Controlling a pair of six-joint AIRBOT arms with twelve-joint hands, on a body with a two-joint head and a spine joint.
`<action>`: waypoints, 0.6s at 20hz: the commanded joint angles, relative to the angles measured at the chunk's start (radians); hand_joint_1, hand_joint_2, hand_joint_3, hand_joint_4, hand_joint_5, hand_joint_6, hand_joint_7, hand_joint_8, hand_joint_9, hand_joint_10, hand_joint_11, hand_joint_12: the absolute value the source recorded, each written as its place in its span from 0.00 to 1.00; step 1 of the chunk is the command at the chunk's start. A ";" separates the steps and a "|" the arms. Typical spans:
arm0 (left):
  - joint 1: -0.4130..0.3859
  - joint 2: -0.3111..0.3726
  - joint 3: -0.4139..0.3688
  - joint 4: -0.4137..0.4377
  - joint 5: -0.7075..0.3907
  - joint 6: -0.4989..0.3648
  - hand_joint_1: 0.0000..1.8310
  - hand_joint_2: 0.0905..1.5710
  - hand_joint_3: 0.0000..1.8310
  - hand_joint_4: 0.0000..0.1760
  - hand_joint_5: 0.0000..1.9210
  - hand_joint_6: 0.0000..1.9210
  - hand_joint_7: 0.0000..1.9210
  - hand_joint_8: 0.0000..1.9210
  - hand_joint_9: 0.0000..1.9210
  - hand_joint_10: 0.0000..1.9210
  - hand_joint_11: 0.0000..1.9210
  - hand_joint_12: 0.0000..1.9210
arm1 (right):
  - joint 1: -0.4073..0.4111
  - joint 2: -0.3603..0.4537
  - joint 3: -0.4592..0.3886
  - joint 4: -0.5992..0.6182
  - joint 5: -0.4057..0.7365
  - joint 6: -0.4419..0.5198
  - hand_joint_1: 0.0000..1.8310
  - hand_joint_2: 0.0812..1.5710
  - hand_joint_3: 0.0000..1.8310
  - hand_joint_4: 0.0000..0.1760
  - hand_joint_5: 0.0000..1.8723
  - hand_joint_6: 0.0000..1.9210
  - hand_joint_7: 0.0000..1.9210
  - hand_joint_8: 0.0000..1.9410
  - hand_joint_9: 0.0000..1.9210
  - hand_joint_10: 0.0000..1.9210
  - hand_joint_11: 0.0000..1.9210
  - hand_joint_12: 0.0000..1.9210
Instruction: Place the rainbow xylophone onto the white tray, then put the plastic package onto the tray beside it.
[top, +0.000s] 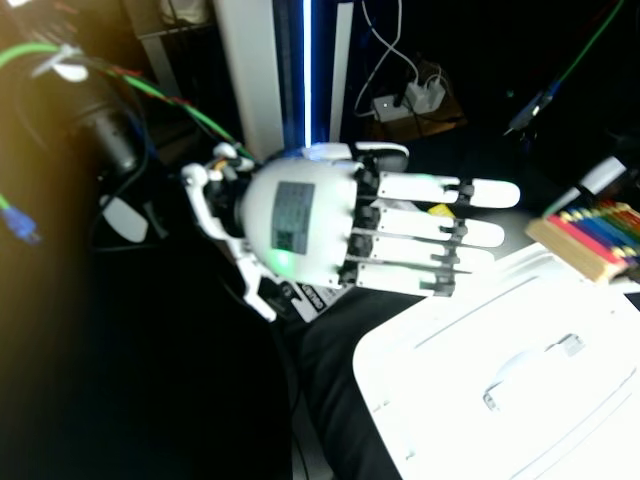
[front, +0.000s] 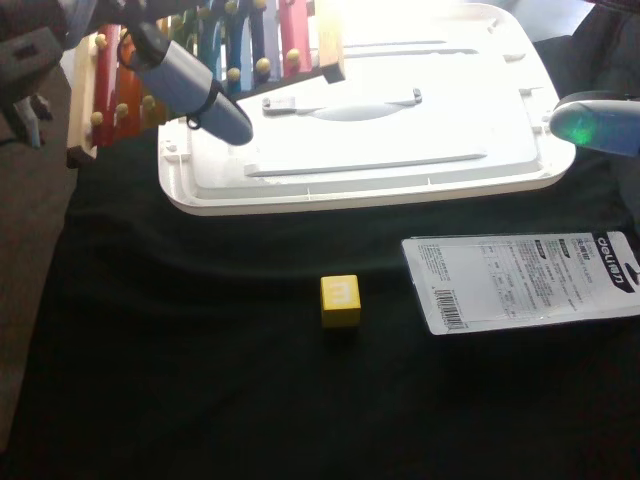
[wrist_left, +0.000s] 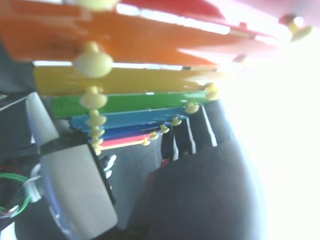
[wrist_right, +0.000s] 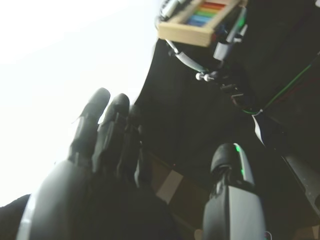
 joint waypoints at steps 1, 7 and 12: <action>-0.025 -0.013 0.009 -0.027 -0.076 -0.001 0.80 0.74 0.00 0.00 0.19 0.67 0.36 0.73 0.42 0.71 0.28 0.76 | 0.007 -0.006 0.005 0.039 0.118 0.009 0.37 0.60 0.00 0.23 0.10 0.00 0.20 0.00 0.23 0.00 0.06 0.28; -0.057 -0.111 0.106 -0.016 -0.043 -0.001 0.80 0.75 0.00 0.00 0.15 0.74 0.33 0.77 0.42 0.72 0.36 0.81 | 0.007 -0.013 0.021 0.037 0.128 0.033 0.39 0.64 0.00 0.21 0.11 0.00 0.21 0.00 0.23 0.00 0.07 0.25; -0.081 -0.188 0.192 -0.015 -0.027 -0.001 0.80 0.76 0.00 0.00 0.19 0.71 0.33 0.78 0.39 0.73 0.30 0.71 | 0.007 -0.024 0.034 0.027 0.143 0.047 0.35 0.65 0.00 0.12 0.08 0.00 0.21 0.00 0.22 0.00 0.10 0.18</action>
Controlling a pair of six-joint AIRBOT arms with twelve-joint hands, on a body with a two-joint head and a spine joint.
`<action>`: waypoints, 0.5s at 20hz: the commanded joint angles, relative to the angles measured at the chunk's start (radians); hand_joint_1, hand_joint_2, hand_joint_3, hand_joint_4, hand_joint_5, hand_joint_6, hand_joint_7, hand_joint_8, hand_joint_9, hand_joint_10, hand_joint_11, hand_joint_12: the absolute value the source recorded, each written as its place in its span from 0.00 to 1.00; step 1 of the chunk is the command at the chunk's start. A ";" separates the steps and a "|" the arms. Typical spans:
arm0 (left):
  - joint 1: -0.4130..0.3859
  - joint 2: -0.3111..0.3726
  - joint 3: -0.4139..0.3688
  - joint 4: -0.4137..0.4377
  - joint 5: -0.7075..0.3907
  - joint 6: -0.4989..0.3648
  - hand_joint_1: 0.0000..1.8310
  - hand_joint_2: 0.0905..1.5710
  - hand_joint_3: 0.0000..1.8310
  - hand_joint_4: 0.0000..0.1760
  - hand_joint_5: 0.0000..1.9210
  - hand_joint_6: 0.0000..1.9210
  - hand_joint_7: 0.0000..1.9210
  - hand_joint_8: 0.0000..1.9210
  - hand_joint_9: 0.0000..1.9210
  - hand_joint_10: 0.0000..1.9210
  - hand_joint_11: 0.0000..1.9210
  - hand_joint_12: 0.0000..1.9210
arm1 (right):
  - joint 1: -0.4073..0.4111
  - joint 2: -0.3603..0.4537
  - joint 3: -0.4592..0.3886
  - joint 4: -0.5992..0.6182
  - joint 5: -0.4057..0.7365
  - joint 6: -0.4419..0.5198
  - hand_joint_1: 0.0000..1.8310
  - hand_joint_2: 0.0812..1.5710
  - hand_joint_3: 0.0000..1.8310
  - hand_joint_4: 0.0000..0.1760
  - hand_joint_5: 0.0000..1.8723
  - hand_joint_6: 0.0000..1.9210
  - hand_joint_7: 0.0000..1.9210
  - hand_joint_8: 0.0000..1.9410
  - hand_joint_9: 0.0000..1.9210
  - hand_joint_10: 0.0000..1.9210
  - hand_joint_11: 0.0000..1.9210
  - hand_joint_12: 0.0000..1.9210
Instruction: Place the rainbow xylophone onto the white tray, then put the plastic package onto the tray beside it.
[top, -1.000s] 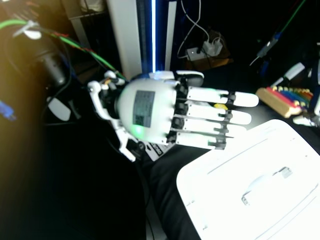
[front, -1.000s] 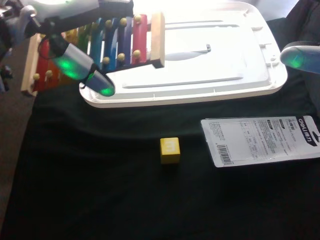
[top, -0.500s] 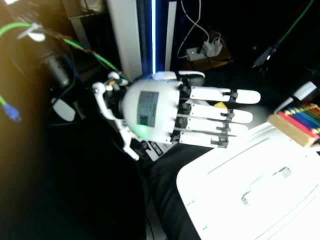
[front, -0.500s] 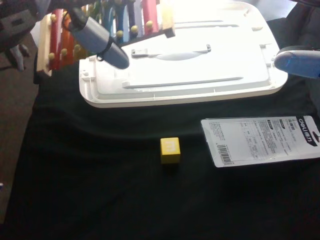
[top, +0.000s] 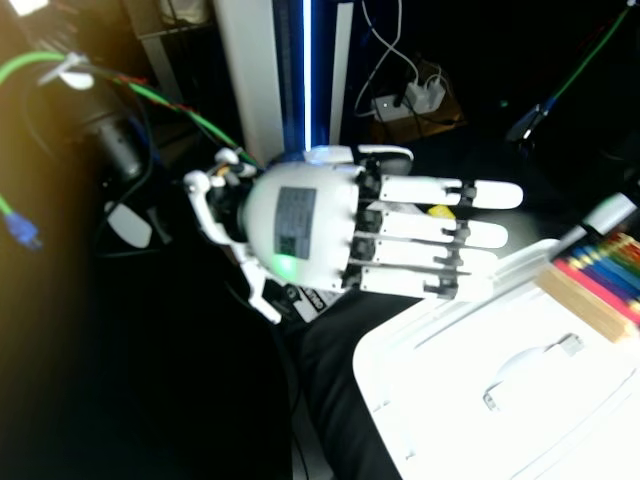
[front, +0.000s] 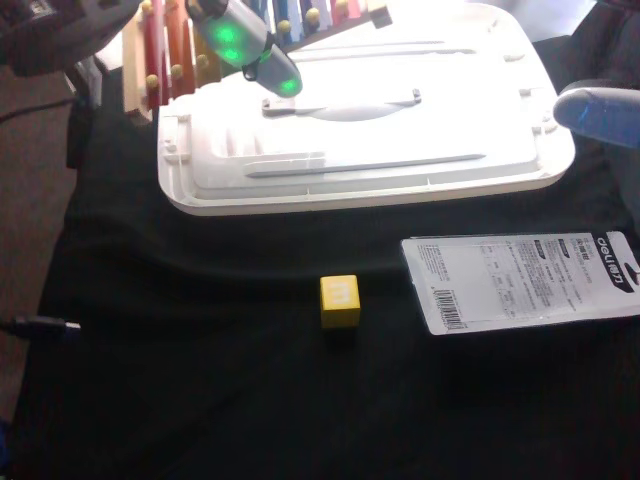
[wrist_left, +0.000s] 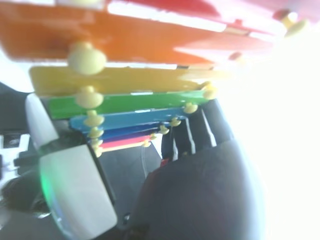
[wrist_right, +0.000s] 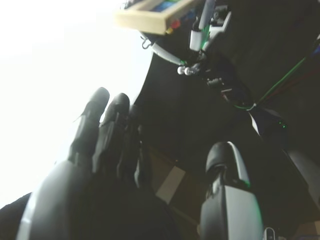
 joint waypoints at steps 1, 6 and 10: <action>-0.017 -0.011 0.010 -0.021 -0.086 -0.001 0.80 0.76 0.00 0.00 0.16 0.72 0.33 0.77 0.39 0.75 0.30 0.77 | 0.007 -0.007 0.007 0.037 0.116 0.011 0.35 0.65 0.00 0.06 0.08 0.00 0.20 0.00 0.21 0.00 0.10 0.18; -0.010 -0.063 0.073 -0.034 -0.109 -0.019 0.74 0.76 0.00 0.00 0.16 0.69 0.37 0.73 0.31 0.64 0.19 0.77 | 0.007 -0.024 0.019 0.033 0.122 0.024 0.36 0.67 0.01 0.12 0.08 0.00 0.22 0.00 0.23 0.00 0.12 0.15; 0.014 -0.129 0.161 -0.017 -0.164 -0.092 0.73 0.78 0.00 0.00 0.13 0.69 0.35 0.77 0.28 0.62 0.15 0.75 | 0.008 -0.030 0.027 0.029 0.138 0.025 0.35 0.70 0.01 0.10 0.06 0.00 0.21 0.00 0.22 0.00 0.13 0.12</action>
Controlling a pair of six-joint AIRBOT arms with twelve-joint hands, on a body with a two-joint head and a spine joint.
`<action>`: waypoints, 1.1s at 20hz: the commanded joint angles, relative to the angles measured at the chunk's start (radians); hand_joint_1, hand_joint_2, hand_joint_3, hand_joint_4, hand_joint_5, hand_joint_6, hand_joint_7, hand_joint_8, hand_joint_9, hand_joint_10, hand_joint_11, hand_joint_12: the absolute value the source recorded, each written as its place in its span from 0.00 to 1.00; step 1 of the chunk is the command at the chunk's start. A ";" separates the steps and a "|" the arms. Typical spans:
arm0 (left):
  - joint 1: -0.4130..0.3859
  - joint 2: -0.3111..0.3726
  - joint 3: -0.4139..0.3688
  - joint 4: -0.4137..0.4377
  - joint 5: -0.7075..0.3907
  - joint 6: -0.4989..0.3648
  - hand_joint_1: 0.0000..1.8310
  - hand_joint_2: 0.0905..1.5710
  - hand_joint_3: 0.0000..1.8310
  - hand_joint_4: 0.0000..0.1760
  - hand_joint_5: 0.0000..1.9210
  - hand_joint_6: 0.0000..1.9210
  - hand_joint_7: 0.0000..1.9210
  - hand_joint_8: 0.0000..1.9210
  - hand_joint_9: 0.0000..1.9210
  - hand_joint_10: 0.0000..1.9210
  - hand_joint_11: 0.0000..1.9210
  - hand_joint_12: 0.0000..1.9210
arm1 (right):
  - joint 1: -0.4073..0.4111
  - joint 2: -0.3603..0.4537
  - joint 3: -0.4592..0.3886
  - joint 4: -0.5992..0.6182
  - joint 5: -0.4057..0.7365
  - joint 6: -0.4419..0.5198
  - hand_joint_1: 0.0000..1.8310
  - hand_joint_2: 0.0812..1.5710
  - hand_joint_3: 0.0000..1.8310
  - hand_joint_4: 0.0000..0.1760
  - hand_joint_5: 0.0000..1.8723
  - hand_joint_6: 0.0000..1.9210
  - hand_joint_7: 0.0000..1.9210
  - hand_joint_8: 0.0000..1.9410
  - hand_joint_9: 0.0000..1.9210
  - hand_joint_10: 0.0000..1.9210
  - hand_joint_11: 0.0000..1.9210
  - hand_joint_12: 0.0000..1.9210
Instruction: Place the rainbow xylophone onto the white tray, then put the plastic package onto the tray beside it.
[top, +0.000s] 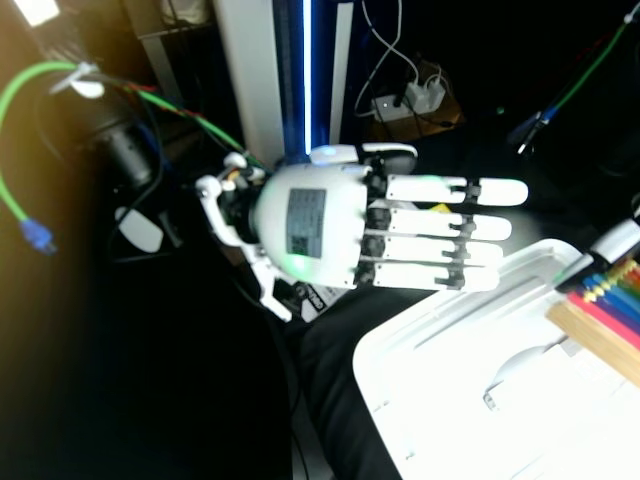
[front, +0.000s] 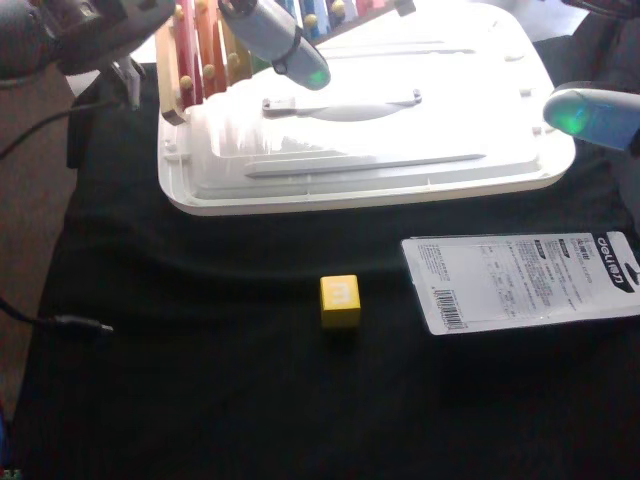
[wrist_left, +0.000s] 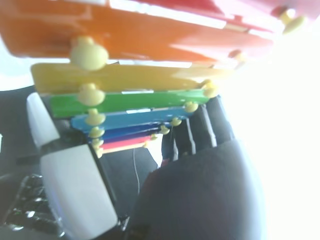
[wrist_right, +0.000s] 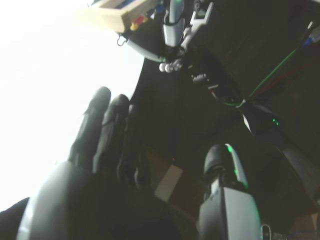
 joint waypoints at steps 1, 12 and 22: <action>-0.004 -0.013 0.009 -0.030 -0.113 -0.018 0.78 0.77 0.00 0.00 0.14 0.70 0.33 0.80 0.34 0.74 0.17 0.75 | 0.008 -0.001 0.002 0.039 0.129 0.012 0.35 0.70 0.00 0.07 0.07 0.00 0.21 0.00 0.22 0.00 0.13 0.12; 0.081 -0.062 0.089 -0.069 -0.145 -0.127 0.61 0.82 0.00 0.11 0.31 0.82 0.33 0.77 0.21 0.68 0.15 0.85 | 0.008 -0.005 -0.002 0.039 0.137 0.015 0.30 0.70 0.00 0.05 0.06 0.00 0.22 0.01 0.24 0.01 0.16 0.13; 0.120 -0.087 0.126 -0.099 -0.114 -0.141 0.65 0.70 0.00 0.00 0.31 0.05 0.37 0.01 0.39 0.03 0.15 0.45 | 0.008 -0.007 -0.007 0.039 0.142 0.015 0.27 0.67 0.00 0.00 0.06 0.00 0.22 0.00 0.24 0.00 0.16 0.13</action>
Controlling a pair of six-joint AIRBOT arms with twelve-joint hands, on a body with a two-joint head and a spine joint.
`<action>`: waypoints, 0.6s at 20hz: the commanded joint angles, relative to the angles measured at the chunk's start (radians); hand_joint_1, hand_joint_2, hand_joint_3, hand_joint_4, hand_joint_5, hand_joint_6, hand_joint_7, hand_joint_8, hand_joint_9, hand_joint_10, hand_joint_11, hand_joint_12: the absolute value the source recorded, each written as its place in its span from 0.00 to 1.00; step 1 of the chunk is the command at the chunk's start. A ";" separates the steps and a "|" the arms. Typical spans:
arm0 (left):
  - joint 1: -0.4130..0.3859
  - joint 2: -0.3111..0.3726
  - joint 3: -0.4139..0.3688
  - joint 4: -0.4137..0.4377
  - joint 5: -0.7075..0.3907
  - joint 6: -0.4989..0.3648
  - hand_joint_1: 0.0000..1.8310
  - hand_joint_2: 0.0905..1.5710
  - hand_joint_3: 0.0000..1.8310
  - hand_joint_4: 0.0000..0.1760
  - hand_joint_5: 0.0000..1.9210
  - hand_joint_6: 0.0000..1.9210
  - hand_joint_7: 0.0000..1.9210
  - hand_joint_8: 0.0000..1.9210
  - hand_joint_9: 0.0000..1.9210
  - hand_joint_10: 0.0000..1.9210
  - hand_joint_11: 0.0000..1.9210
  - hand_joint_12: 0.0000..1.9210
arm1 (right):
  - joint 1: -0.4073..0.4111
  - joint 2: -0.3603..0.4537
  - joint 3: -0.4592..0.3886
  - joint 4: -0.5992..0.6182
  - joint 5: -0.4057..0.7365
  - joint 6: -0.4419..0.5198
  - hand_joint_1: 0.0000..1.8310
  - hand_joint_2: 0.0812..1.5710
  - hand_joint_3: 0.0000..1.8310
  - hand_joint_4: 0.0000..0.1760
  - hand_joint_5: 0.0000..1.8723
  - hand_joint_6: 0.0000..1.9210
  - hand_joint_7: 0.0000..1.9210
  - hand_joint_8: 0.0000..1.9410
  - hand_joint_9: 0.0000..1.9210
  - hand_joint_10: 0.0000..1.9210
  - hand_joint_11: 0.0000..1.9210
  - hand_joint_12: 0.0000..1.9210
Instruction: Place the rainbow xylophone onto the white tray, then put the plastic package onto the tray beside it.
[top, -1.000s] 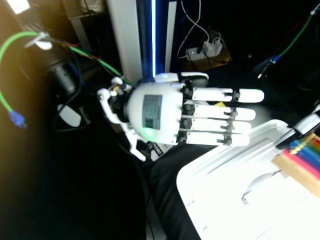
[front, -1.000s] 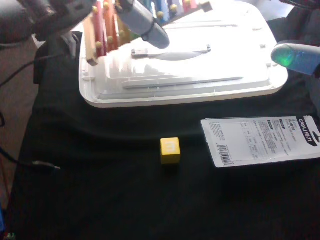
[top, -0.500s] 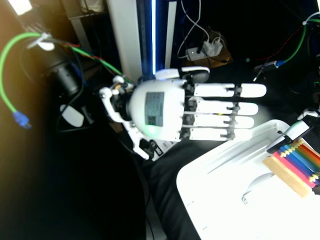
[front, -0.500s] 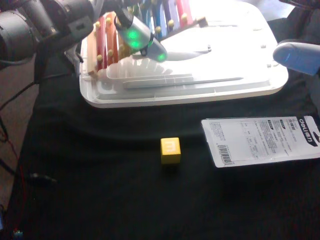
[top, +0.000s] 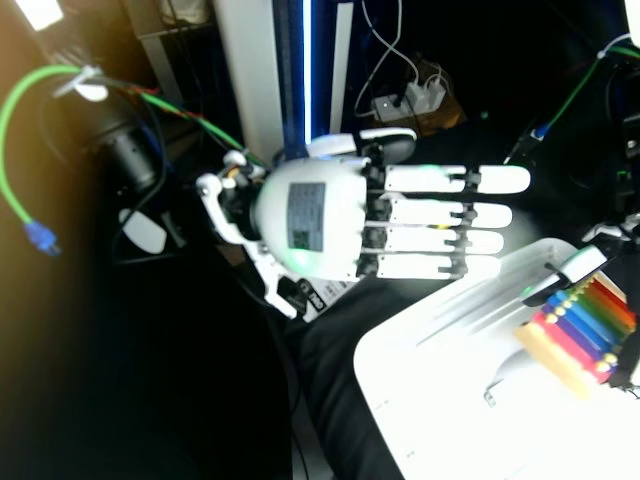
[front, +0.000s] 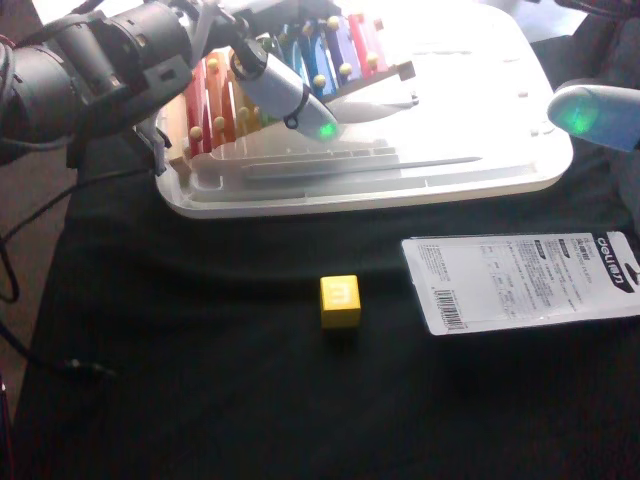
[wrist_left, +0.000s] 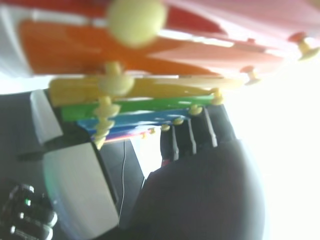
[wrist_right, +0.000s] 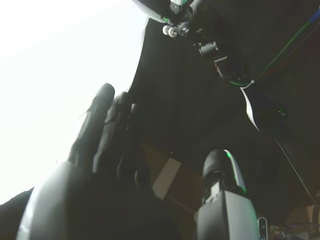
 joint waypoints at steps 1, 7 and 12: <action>-0.006 -0.001 0.012 -0.031 -0.057 -0.012 0.65 0.69 0.00 0.00 0.32 0.02 0.38 0.00 0.38 0.01 0.09 0.45 | 0.008 -0.003 -0.002 0.043 0.112 0.011 0.28 0.67 0.00 0.00 0.06 0.00 0.21 0.00 0.23 0.00 0.15 0.13; -0.006 -0.019 0.037 -0.020 -0.005 -0.012 0.64 0.66 0.00 0.00 0.25 0.00 0.34 0.00 0.32 0.00 0.04 0.44 | 0.008 -0.006 -0.002 0.043 0.116 0.011 0.30 0.65 0.00 0.00 0.06 0.00 0.21 0.00 0.23 0.00 0.14 0.14; -0.016 -0.029 0.045 0.008 0.031 -0.012 0.58 0.59 0.00 0.00 0.23 0.00 0.29 0.00 0.27 0.00 0.05 0.45 | 0.008 -0.006 -0.002 0.043 0.119 0.011 0.29 0.65 0.00 0.00 0.06 0.00 0.21 0.00 0.23 0.00 0.14 0.14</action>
